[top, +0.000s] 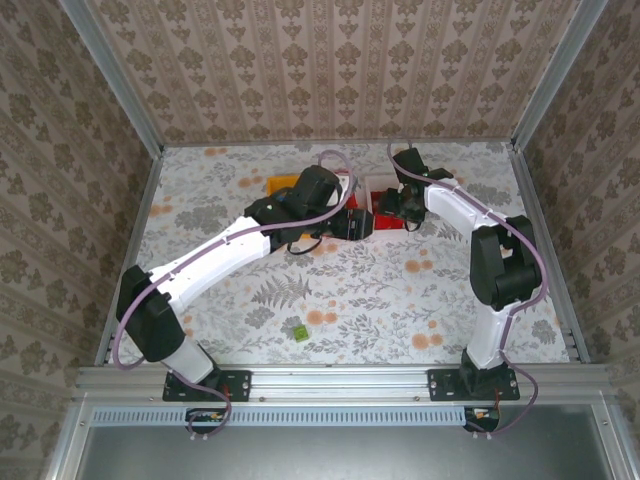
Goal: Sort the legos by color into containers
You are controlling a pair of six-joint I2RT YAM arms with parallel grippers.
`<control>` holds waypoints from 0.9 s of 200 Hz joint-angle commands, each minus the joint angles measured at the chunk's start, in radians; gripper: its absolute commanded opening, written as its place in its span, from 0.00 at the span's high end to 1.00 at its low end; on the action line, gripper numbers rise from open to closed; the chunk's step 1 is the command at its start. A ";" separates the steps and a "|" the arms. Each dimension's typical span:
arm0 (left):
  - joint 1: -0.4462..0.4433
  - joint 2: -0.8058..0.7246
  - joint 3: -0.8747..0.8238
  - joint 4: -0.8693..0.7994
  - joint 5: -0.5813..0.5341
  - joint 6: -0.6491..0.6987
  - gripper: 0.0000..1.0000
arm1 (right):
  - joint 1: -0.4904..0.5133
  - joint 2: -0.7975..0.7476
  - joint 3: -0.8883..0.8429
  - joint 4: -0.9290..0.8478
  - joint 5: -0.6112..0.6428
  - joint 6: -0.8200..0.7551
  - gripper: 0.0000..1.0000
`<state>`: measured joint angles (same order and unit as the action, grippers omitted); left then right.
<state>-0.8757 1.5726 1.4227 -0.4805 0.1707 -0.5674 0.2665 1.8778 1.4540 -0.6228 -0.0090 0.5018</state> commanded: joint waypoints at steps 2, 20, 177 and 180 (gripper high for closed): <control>0.013 -0.073 -0.066 -0.086 -0.062 -0.029 0.28 | 0.013 -0.113 0.000 -0.015 -0.018 0.008 0.37; 0.035 -0.127 -0.154 -0.155 -0.087 -0.102 0.25 | 0.045 -0.201 -0.060 0.033 -0.041 -0.020 0.37; -0.048 -0.047 -0.593 -0.207 0.136 -0.642 0.17 | 0.468 -0.657 -0.667 0.294 -0.484 -0.345 0.17; -0.050 -0.039 -0.587 -0.215 0.135 -0.642 0.18 | 0.468 -0.653 -0.665 0.292 -0.480 -0.344 0.17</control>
<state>-0.9031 1.4731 0.7807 -0.6735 0.2768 -1.1603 0.7296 1.2308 0.7677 -0.3023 -0.4580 0.2073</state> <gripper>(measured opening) 0.851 0.830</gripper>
